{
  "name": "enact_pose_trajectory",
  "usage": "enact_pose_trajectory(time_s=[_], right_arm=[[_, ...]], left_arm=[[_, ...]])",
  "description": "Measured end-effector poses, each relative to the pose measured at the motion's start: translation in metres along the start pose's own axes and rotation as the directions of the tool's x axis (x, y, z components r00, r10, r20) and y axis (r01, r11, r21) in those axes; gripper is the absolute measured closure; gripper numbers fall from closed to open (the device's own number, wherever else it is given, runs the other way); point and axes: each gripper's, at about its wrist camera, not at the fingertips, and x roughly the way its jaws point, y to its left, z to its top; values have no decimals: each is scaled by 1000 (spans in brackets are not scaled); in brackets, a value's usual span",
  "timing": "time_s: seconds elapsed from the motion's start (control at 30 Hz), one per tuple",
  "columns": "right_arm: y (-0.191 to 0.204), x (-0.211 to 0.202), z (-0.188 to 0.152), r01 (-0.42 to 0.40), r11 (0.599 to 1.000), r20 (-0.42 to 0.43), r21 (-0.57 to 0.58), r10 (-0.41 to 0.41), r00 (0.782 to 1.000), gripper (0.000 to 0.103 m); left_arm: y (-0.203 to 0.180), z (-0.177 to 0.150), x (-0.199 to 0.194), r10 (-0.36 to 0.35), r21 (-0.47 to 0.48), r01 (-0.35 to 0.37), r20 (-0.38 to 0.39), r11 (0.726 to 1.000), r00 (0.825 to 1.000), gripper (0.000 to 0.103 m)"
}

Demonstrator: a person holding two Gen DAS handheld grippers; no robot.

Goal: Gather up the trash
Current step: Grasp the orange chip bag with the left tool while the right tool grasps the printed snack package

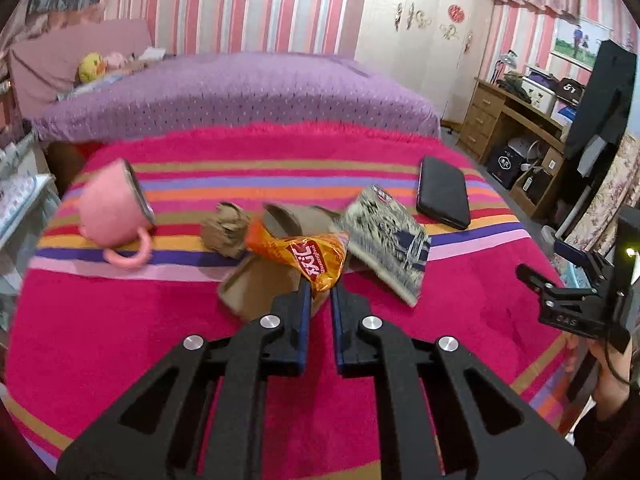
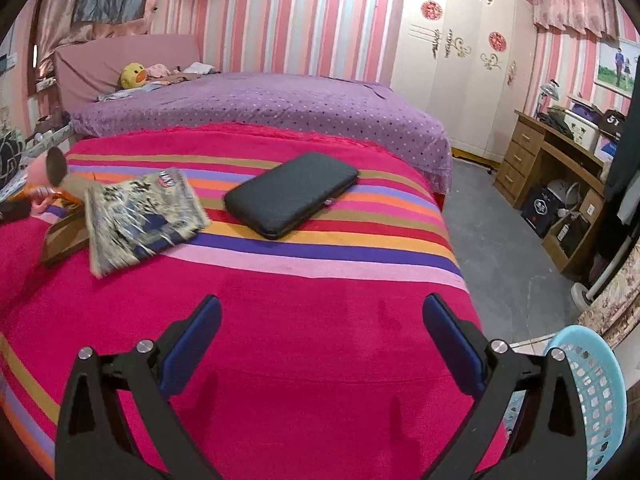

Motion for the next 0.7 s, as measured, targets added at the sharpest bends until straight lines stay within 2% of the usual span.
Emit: enact_pose_trajectory(time_s=[0.1, 0.23, 0.4, 0.5, 0.57, 0.7], right_arm=[[14, -4, 2, -41, 999, 0, 4, 41, 999, 5], [46, -2, 6, -67, 996, -7, -52, 66, 998, 5], [99, 1, 20, -136, 981, -13, -136, 135, 991, 5], [130, 9, 28, -160, 967, -24, -199, 159, 987, 6], [145, 19, 31, -168, 958, -43, -231, 162, 986, 10], [167, 40, 31, -185, 944, -104, -272, 163, 981, 29]], left_arm=[[11, -4, -18, 32, 18, -32, 31, 999, 999, 95], [43, -9, -31, 79, -29, -77, 44, 997, 996, 96], [81, -12, -39, 102, -91, -98, 43, 991, 994, 96], [98, -16, -40, 150, -114, -146, 33, 983, 988, 96], [106, -17, -38, 158, -135, -154, 25, 979, 987, 96], [109, -15, -37, 153, -144, -147, 31, 979, 988, 96]])
